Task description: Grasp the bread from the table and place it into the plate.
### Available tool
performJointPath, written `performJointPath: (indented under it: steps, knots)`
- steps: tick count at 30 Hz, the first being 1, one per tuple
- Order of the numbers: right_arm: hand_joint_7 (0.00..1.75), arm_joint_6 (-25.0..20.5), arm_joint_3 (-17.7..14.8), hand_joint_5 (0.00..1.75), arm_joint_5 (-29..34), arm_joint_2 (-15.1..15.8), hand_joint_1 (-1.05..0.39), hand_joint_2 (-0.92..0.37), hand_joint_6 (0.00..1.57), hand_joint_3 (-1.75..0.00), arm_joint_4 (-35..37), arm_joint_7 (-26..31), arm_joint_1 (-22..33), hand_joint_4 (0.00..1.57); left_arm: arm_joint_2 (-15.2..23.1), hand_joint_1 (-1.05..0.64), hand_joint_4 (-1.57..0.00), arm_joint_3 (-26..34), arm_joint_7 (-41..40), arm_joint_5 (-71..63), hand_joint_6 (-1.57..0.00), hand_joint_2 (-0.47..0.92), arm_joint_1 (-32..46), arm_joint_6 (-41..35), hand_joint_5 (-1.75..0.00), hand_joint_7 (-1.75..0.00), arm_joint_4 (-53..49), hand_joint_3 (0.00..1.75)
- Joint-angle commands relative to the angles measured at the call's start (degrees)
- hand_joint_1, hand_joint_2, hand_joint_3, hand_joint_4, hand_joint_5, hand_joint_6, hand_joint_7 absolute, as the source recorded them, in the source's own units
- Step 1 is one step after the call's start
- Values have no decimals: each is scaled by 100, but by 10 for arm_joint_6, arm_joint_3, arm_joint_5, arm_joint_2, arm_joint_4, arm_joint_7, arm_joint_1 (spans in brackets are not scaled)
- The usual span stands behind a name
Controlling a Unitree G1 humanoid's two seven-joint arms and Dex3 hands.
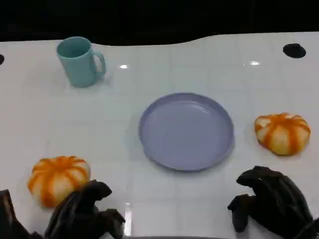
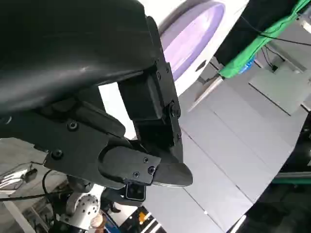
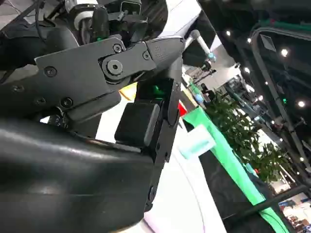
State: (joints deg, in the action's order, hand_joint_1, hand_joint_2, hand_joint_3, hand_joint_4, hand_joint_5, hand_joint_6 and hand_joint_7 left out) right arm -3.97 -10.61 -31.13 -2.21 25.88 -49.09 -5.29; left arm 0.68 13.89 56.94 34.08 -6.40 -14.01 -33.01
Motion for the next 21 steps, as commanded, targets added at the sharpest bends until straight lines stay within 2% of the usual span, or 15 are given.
performJointPath:
  steps: [1, 21]
  knots:
    - [36, -1, -2, 87, -1, 8, -76, -91, 157, -1, 1, 0, -3, 149, 8, -63, -157, 5, 0, 2, -157, 92, -2, 2, -58, -28, 0, 10]
    - [36, 11, -2, 86, 3, 8, -77, -92, 157, -1, 7, 0, -5, 149, 8, -62, -157, 5, -5, 2, -157, 92, -2, -2, -59, -29, 2, 12]
